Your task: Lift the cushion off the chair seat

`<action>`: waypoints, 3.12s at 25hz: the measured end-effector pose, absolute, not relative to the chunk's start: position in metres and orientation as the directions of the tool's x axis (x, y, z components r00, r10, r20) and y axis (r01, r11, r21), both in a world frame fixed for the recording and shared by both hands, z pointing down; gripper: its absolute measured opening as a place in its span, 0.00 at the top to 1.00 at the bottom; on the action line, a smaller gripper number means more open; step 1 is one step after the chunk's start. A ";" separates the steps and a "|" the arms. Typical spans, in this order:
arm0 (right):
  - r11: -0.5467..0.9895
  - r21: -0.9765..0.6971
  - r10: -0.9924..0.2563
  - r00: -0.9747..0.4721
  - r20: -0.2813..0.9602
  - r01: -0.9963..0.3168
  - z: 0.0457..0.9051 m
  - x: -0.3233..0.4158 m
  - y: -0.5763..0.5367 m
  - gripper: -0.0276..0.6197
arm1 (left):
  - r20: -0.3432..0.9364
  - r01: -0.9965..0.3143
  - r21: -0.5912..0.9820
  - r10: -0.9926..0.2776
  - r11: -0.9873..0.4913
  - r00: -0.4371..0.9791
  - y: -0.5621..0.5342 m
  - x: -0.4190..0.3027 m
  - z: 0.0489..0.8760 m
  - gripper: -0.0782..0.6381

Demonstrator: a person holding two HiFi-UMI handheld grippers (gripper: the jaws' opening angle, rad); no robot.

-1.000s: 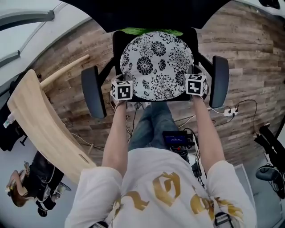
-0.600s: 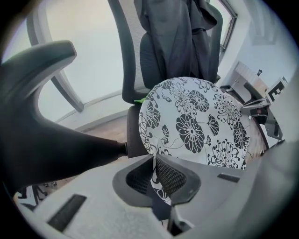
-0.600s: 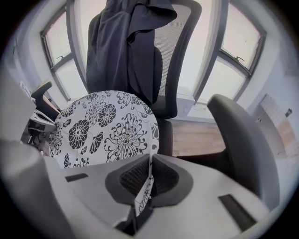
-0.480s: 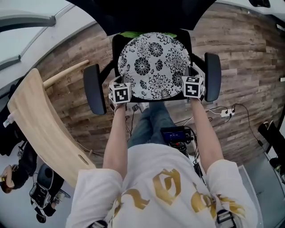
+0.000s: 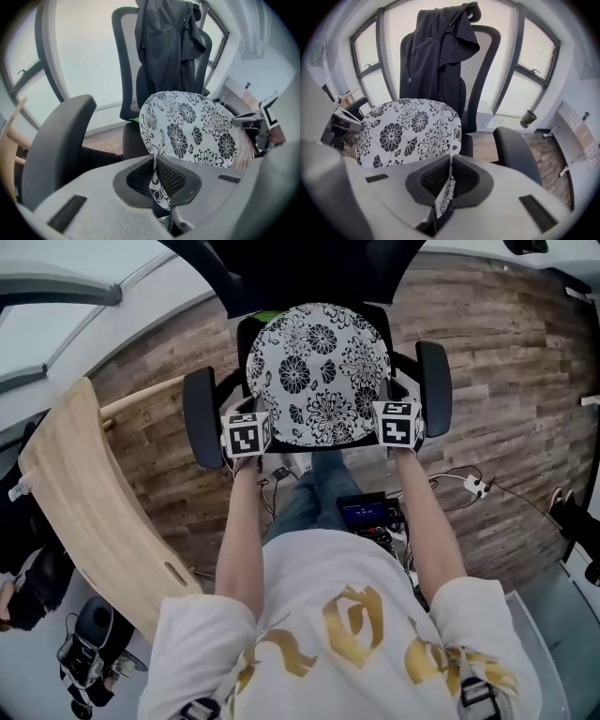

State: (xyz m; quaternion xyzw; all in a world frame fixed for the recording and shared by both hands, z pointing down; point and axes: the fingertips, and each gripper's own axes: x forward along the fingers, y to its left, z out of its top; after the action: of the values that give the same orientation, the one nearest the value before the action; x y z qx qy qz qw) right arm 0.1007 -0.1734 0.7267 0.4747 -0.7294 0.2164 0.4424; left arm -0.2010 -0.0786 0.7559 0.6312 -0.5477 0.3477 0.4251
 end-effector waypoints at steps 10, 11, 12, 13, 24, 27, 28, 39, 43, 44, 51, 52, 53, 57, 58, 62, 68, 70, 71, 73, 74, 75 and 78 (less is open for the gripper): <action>0.420 0.152 -0.548 -0.116 0.828 -0.895 0.678 0.093 -0.149 0.93 | 0.857 -0.974 0.195 -0.464 -0.113 0.225 -0.082 -0.204 0.702 0.86; 0.410 0.152 -0.557 -0.115 0.823 -0.899 0.672 0.096 -0.145 0.93 | 0.850 -0.972 0.207 -0.472 -0.114 0.236 -0.080 -0.202 0.696 0.86; 0.402 0.149 -0.568 -0.118 0.815 -0.903 0.665 0.097 -0.143 0.93 | 0.844 -0.970 0.211 -0.478 -0.122 0.244 -0.079 -0.202 0.690 0.86; 0.394 0.145 -0.580 -0.123 0.805 -0.907 0.659 0.097 -0.143 0.93 | 0.839 -0.969 0.206 -0.486 -0.136 0.246 -0.081 -0.204 0.685 0.86; 0.301 0.120 -0.653 -0.113 0.749 -0.946 0.609 0.115 -0.131 0.93 | 0.778 -0.965 0.174 -0.573 -0.197 0.258 -0.087 -0.219 0.621 0.86; 0.269 0.110 -0.675 -0.106 0.730 -0.957 0.598 0.122 -0.126 0.93 | 0.764 -0.962 0.180 -0.587 -0.204 0.267 -0.085 -0.221 0.611 0.86; 0.262 0.110 -0.680 -0.102 0.726 -0.959 0.595 0.124 -0.124 0.93 | 0.760 -0.962 0.183 -0.591 -0.205 0.271 -0.083 -0.222 0.607 0.86; 0.250 0.085 -0.705 -0.121 0.699 -0.964 0.568 0.134 -0.098 0.93 | 0.713 -0.954 0.195 -0.635 -0.229 0.298 -0.074 -0.228 0.567 0.86; 0.247 0.080 -0.718 -0.127 0.684 -0.966 0.559 0.144 -0.087 0.93 | 0.702 -0.952 0.195 -0.645 -0.235 0.302 -0.072 -0.222 0.555 0.86; 0.248 0.079 -0.720 -0.129 0.682 -0.966 0.556 0.144 -0.086 0.93 | 0.700 -0.951 0.196 -0.646 -0.239 0.306 -0.071 -0.221 0.553 0.86; 0.244 0.096 -0.745 -0.123 0.656 -0.965 0.537 0.139 -0.079 0.93 | 0.696 -0.948 0.197 -0.645 -0.250 0.315 -0.067 -0.224 0.550 0.86; 0.240 0.093 -0.747 -0.123 0.654 -0.966 0.536 0.139 -0.079 0.93 | 0.697 -0.947 0.198 -0.644 -0.252 0.316 -0.066 -0.223 0.550 0.86; 0.238 0.091 -0.747 -0.122 0.653 -0.967 0.535 0.139 -0.078 0.93 | 0.698 -0.947 0.198 -0.641 -0.254 0.318 -0.066 -0.223 0.550 0.86; 0.224 0.082 -0.744 -0.116 0.657 -0.971 0.537 0.142 -0.076 0.93 | 0.699 -0.944 0.199 -0.637 -0.264 0.325 -0.067 -0.223 0.549 0.86; 0.223 0.083 -0.745 -0.115 0.657 -0.971 0.536 0.142 -0.076 0.93 | 0.697 -0.943 0.199 -0.638 -0.266 0.327 -0.067 -0.224 0.549 0.86; 0.227 0.094 -0.746 -0.111 0.657 -0.969 0.536 0.141 -0.076 0.93 | 0.696 -0.942 0.199 -0.638 -0.270 0.330 -0.069 -0.224 0.549 0.86; 0.232 0.109 -0.742 -0.103 0.662 -0.967 0.537 0.141 -0.077 0.93 | 0.698 -0.939 0.203 -0.632 -0.277 0.337 -0.068 -0.223 0.550 0.86; 0.235 0.115 -0.741 -0.101 0.664 -0.965 0.537 0.140 -0.077 0.93 | 0.699 -0.939 0.206 -0.630 -0.276 0.338 -0.068 -0.224 0.552 0.86; 0.235 0.117 -0.741 -0.100 0.664 -0.965 0.537 0.139 -0.077 0.93 | 0.700 -0.939 0.206 -0.630 -0.275 0.338 -0.068 -0.225 0.552 0.86; 0.232 0.118 -0.741 -0.097 0.665 -0.965 0.537 0.139 -0.077 0.93 | 0.698 -0.939 0.206 -0.630 -0.277 0.339 -0.069 -0.224 0.552 0.86; 0.231 0.119 -0.741 -0.096 0.665 -0.966 0.537 0.140 -0.077 0.93 | 0.697 -0.938 0.208 -0.630 -0.278 0.341 -0.069 -0.224 0.552 0.86; 0.231 0.120 -0.740 -0.094 0.666 -0.966 0.538 0.140 -0.076 0.93 | 0.696 -0.937 0.212 -0.630 -0.279 0.345 -0.069 -0.223 0.553 0.86; 0.227 0.126 -0.742 -0.087 0.665 -0.966 0.537 0.140 -0.076 0.93 | 0.688 -0.932 0.234 -0.631 -0.276 0.359 -0.070 -0.223 0.553 0.86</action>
State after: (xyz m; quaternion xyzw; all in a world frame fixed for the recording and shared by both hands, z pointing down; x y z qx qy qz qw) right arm 0.1399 -0.0761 0.5374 0.5962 -0.7159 0.1764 0.3176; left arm -0.2231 -0.0699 0.5530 0.7620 -0.5129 0.2397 0.3145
